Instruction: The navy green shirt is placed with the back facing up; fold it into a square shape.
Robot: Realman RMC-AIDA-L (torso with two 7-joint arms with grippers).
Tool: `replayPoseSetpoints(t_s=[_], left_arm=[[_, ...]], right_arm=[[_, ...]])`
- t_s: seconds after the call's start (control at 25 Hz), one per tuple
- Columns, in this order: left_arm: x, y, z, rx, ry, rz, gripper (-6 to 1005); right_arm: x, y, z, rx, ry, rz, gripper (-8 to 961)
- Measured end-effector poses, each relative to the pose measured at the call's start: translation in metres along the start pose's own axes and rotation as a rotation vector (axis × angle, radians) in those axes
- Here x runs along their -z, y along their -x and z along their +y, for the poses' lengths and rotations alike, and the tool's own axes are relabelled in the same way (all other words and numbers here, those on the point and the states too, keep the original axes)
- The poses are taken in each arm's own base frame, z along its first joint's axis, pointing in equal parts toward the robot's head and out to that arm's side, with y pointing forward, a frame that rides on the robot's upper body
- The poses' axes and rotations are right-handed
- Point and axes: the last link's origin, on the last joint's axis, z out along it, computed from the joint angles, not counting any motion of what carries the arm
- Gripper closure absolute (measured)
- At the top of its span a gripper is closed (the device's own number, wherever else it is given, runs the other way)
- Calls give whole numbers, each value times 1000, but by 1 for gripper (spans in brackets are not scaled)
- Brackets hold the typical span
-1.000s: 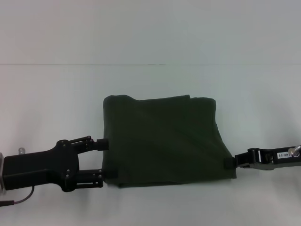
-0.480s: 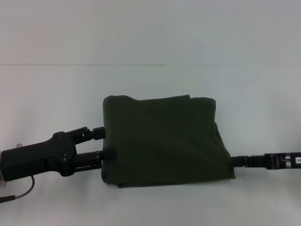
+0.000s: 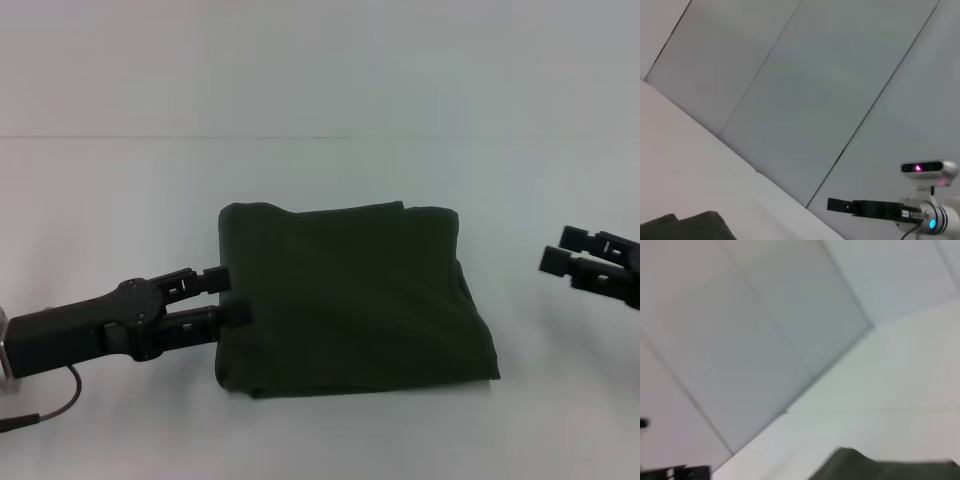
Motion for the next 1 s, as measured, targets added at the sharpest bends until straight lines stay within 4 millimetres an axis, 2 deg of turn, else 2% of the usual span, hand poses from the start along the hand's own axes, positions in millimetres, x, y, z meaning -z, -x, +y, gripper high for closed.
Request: replayPoseSetpoints(t_s=[0.04,0.28,0.44,0.76,1.0], left_arm=[[0,0,0,11,-1,1,140],[-1,2,-1,59,-3,34,139],[-1,3,-3,76,-10,47,139],[2,7,-4,86,-23,46,140],[1,10,-5,82,-31,26,139]], right_arm=[[-5,-2,3,39,18,2,109],[-51,-18,22,323,121,54,69],[-75,-27,18,423,94,84,42],[-91,-48,-3,487,-59,161,35],[-93,-65,-11,499,-124,226,35]])
